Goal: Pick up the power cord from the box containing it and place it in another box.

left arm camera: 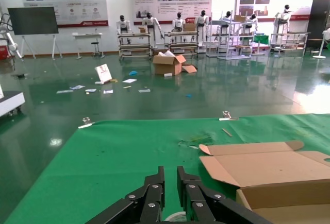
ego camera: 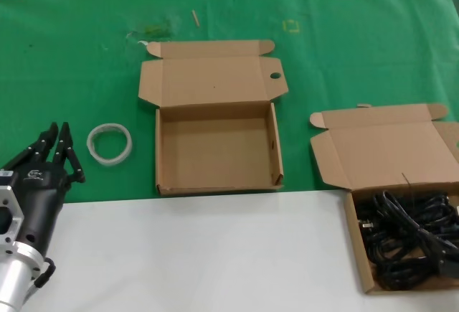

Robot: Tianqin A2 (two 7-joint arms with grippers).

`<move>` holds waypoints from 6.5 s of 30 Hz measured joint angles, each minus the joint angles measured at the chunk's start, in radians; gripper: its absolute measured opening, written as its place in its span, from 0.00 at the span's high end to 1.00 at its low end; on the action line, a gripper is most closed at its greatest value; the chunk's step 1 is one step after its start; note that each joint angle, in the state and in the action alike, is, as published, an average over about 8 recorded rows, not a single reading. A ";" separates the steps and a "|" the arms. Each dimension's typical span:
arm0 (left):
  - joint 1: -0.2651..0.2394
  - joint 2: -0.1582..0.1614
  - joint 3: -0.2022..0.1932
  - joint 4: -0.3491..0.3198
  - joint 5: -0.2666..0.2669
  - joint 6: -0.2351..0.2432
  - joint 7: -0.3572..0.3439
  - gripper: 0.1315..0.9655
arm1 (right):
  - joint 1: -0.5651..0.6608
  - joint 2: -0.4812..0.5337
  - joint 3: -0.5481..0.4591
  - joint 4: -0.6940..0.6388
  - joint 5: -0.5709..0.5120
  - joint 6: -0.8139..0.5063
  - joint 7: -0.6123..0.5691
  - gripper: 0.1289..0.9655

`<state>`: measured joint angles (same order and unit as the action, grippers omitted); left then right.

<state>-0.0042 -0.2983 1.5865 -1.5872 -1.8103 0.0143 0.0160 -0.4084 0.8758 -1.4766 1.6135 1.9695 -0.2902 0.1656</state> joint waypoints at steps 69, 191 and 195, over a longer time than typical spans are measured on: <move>0.000 0.000 0.000 0.000 0.000 0.000 0.000 0.99 | 0.770 -0.299 -0.570 -0.049 -0.691 0.110 0.375 0.88; 0.003 -0.001 0.011 -0.011 0.009 -0.012 -0.013 0.01 | 0.477 -0.577 -0.125 -0.026 -0.234 0.204 -0.107 0.00; 0.004 -0.001 0.012 -0.011 0.009 -0.013 -0.014 0.00 | 0.454 -0.577 -0.124 -0.022 -0.212 0.232 -0.127 0.00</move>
<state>-0.0004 -0.2998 1.5985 -1.5986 -1.8011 0.0016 0.0017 0.0457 0.2992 -1.6008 1.5916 1.7571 -0.0577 0.0389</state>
